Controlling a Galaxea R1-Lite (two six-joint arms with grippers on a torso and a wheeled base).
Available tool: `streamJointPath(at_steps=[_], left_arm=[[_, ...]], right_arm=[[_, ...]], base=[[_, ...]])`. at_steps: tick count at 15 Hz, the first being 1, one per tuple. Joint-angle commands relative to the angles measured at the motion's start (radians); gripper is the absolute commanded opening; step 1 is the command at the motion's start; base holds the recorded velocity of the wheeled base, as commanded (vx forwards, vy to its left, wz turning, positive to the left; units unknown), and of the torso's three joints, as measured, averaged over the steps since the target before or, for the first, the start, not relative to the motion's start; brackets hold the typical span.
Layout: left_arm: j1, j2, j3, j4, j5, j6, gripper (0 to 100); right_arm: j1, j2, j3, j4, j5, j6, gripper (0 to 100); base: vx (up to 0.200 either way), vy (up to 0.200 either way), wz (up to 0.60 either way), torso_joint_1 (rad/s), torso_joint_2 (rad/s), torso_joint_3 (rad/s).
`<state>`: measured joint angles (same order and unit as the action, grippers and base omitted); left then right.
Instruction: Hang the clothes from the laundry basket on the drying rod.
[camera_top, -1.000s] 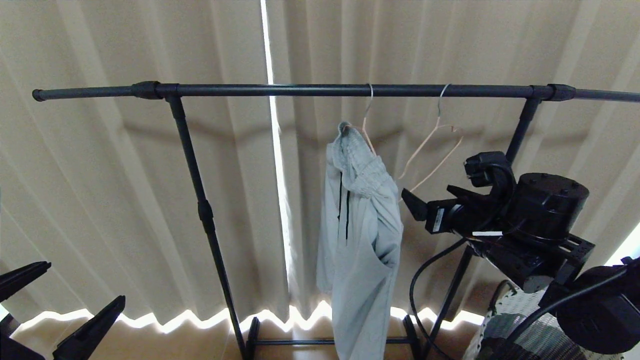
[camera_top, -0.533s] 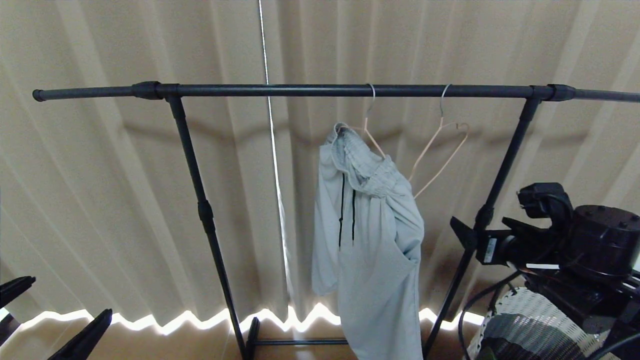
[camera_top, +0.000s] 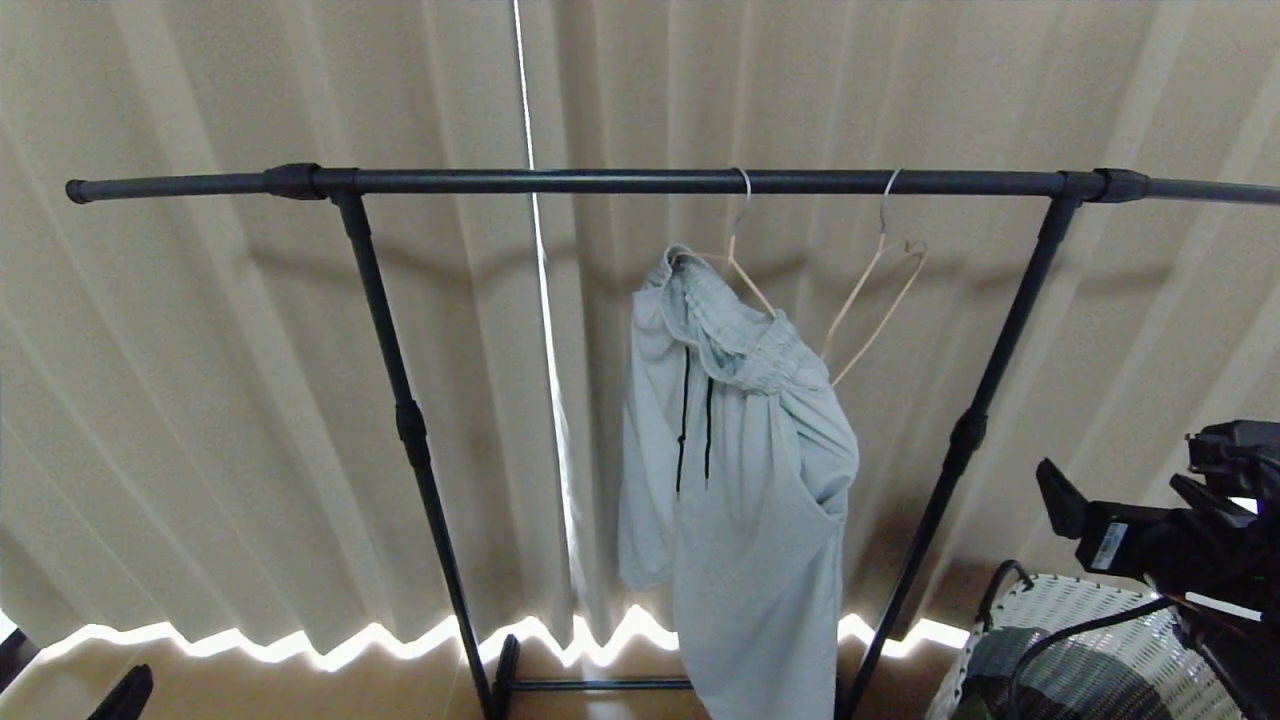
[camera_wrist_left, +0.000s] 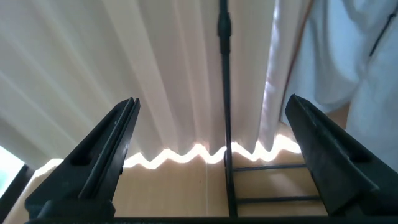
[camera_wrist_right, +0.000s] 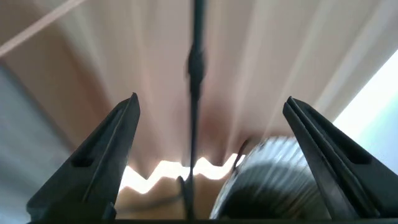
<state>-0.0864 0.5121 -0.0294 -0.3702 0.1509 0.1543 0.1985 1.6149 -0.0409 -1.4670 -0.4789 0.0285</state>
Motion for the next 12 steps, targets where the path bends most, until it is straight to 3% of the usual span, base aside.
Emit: streamJointPath(at_steps=[1,3,4,6,10,12], left_arm=[[0.013,-0.112,0.029,0.036,0.003,-0.002,100],[0.013,-0.196,0.029,0.140,0.003,-0.002,100],[0.011,-0.299,0.029,0.271,0.001,-0.002,100],[0.011,-0.423,-0.017,0.436,0.006,-0.005,100],[0.011,-0.422,-0.017,0.441,0.022,-0.048,100],[0.011,-0.422,-0.017,0.441,0.022,-0.059,100]], right_arm=[[-0.019,-0.038,0.041,-0.087,0.000,-0.045,100],[-0.021,-0.105,0.041,-0.084,-0.004,-0.079,100],[-0.025,-0.196,0.041,-0.015,-0.010,-0.136,100],[-0.053,-0.405,0.041,0.159,-0.007,-0.271,100],[-0.054,-0.716,0.041,0.551,-0.007,-0.311,100],[-0.085,-0.912,0.026,0.910,-0.006,-0.308,100]], base=[[0.000,0.000,0.00,0.000,0.00,0.000],[0.000,0.000,0.00,0.000,0.00,0.000],[0.000,0.000,0.00,0.000,0.00,0.000],[0.000,0.000,0.00,0.000,0.00,0.000],[0.000,0.000,0.00,0.000,0.00,0.000],[0.000,0.000,0.00,0.000,0.00,0.000]])
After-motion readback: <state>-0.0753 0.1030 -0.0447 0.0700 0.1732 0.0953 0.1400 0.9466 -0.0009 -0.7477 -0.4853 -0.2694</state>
